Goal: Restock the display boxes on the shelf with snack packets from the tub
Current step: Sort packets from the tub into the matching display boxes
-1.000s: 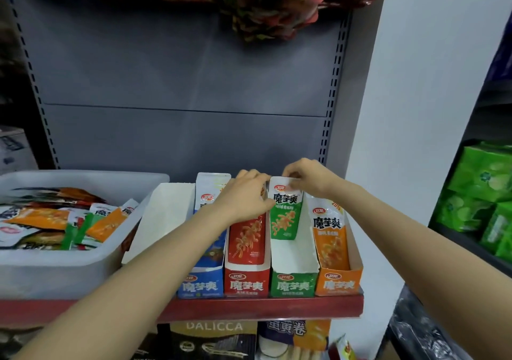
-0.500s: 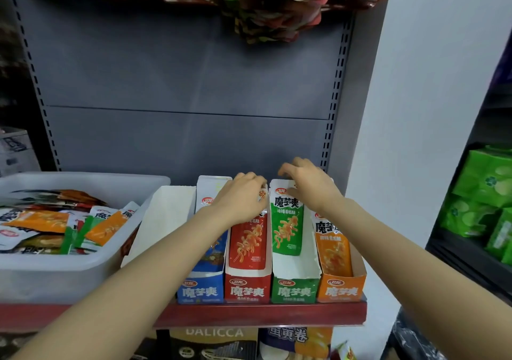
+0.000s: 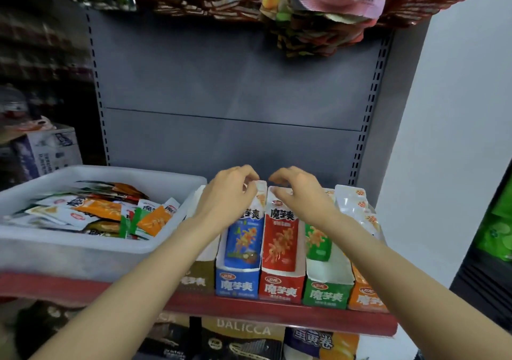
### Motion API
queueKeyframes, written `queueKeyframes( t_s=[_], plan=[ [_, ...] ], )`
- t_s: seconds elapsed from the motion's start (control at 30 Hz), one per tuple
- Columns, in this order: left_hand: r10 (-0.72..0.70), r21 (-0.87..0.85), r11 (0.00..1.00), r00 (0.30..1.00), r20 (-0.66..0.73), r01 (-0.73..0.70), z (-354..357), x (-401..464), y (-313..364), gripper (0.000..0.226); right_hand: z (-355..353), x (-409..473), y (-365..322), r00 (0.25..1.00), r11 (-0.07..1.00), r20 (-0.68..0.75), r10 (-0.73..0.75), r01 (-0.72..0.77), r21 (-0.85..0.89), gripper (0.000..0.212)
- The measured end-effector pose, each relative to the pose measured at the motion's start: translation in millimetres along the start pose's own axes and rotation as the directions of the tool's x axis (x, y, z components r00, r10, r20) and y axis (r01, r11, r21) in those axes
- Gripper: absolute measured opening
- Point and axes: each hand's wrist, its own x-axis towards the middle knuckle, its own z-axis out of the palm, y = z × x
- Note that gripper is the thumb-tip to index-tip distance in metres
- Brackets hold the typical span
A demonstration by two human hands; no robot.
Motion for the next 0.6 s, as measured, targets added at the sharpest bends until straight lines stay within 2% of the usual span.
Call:
queueKeyframes(
  t_s=[0.13,0.23,0.33,0.43,0.5,0.6],
  plan=[
    [-0.153,-0.008,0.988,0.979,-0.134,0.154,-50.3,-30.1,-44.1,0.010,29.6,16.9,-62.7,0.996,0.982,0.042,-0.078,0.070,0.173,0.022],
    [-0.258,0.097,0.958,0.957,-0.135,0.272,-82.1,-41.3,-89.3,0.013,62.6,37.1,-104.6,0.987,0.976,0.114,-0.115,0.090,0.200,0.023],
    [-0.395,0.262,0.889,0.919,0.022,0.376,-104.0,-42.1,-135.2,0.021,99.5,59.8,-135.6,0.953,0.993,0.297,-0.062,0.029,0.115,0.034],
    [-0.480,0.501,0.798,0.856,0.190,0.336,-117.5,-42.8,-166.8,0.024,128.4,74.7,-159.2,0.870,0.999,0.492,-0.003,0.027,-0.041,0.044],
    [-0.515,0.534,0.781,0.818,0.255,0.325,-124.8,-42.6,-177.4,0.023,138.1,82.2,-171.0,0.821,0.995,0.571,-0.005,0.060,-0.079,0.045],
    [-0.542,0.523,0.785,0.779,0.317,0.333,-132.2,-39.1,-183.5,0.029,140.5,91.8,-182.1,0.742,0.999,0.670,-0.007,0.039,-0.033,0.055]
  ],
)
